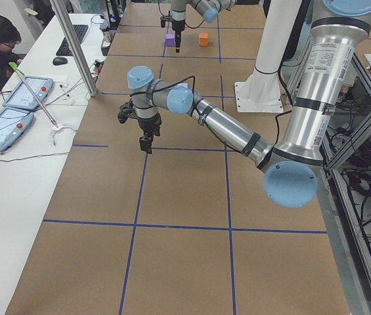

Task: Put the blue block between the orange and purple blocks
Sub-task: 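Lower the right gripper onto the light blue cube and grasp it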

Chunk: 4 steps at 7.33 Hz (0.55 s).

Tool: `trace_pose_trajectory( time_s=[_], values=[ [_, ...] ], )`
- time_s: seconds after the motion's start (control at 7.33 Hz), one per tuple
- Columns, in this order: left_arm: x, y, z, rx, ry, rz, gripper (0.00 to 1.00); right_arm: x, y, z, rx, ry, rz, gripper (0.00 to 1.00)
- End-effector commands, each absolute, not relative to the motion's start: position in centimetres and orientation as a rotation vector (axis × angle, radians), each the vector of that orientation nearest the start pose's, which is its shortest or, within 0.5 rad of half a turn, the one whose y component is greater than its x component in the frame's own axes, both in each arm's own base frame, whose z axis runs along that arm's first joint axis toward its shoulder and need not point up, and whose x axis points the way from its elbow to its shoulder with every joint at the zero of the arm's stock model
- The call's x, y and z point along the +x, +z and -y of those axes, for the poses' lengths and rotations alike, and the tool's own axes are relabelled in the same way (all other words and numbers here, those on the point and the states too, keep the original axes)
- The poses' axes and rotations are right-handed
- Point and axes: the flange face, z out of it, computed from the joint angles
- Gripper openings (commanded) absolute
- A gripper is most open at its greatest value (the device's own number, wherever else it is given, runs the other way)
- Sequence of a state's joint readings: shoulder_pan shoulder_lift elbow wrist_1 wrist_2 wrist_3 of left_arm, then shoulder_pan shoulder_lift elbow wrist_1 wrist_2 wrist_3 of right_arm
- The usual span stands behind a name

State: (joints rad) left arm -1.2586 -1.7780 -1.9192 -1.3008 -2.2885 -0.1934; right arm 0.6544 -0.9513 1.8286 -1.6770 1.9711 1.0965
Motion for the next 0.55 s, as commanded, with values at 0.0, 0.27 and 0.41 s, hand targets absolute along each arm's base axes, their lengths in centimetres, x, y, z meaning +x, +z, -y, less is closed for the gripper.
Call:
trace_pose_trajectory(
  time_s=[0.0, 0.27, 0.41],
  values=[
    [10.0, 41.6, 53.2, 0.085, 0.214, -0.759, 1.0, -55.5, 15.2, 44.3, 0.081, 0.038, 0.804, 1.0],
    [10.0, 41.4, 53.1, 0.083, 0.201, -0.761, 1.0, -59.4, 17.0, 43.6, 0.085, 0.015, 0.776, 1.0],
    [9.9, 41.3, 53.0, 0.086, 0.201, -0.761, 1.0, -60.5, 17.8, 43.9, 0.094, 0.011, 0.792, 1.0]
  ],
)
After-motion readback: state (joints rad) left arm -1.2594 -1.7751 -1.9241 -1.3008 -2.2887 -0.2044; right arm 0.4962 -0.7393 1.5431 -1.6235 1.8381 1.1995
